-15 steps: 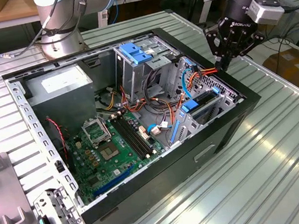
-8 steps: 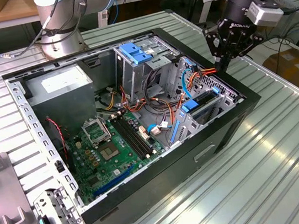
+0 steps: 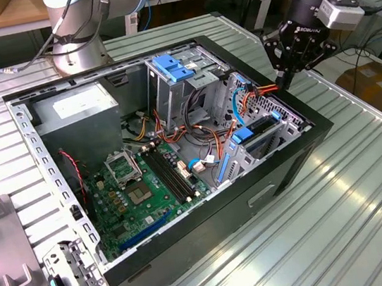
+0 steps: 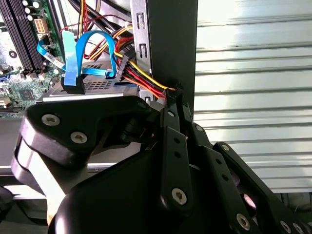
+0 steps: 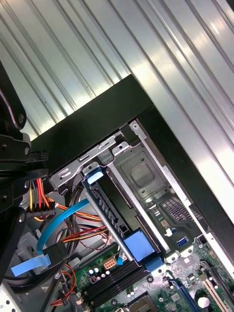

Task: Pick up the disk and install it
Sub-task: 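Insert the first disk wire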

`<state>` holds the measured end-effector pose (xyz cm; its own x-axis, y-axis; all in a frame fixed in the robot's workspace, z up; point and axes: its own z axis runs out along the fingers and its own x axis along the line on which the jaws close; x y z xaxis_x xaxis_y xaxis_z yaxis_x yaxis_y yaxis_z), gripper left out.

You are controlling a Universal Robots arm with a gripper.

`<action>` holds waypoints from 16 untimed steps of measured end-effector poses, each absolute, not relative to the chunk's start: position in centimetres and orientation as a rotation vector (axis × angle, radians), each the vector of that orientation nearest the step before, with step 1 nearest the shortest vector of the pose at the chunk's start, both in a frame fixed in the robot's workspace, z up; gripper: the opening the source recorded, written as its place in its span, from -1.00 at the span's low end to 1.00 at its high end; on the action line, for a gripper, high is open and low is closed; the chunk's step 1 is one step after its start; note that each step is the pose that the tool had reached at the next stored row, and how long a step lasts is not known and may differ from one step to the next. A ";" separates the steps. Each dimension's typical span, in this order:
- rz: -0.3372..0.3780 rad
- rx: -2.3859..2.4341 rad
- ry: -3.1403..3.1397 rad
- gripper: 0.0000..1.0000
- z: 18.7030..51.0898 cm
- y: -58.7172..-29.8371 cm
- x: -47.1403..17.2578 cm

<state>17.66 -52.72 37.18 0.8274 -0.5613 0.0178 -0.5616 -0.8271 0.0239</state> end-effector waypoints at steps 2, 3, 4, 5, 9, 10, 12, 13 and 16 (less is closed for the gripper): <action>0.016 2.976 -0.915 -0.67 37.2 -52.7 17.6; 0.016 2.976 -0.915 -0.67 37.2 -52.7 17.5; 0.015 2.976 -0.915 -0.67 37.2 -52.7 17.2; 0.015 2.976 -0.915 -0.67 37.2 -52.7 17.0; 0.015 2.976 -0.915 -0.67 37.2 -52.7 16.3; 0.016 2.976 -0.915 -0.67 37.2 -52.7 16.2; 0.016 2.974 -0.921 -0.67 37.2 -52.7 16.0; 0.015 2.969 -0.937 -0.67 37.2 -52.7 16.0; 0.014 2.949 -0.998 -0.67 37.2 -52.7 16.0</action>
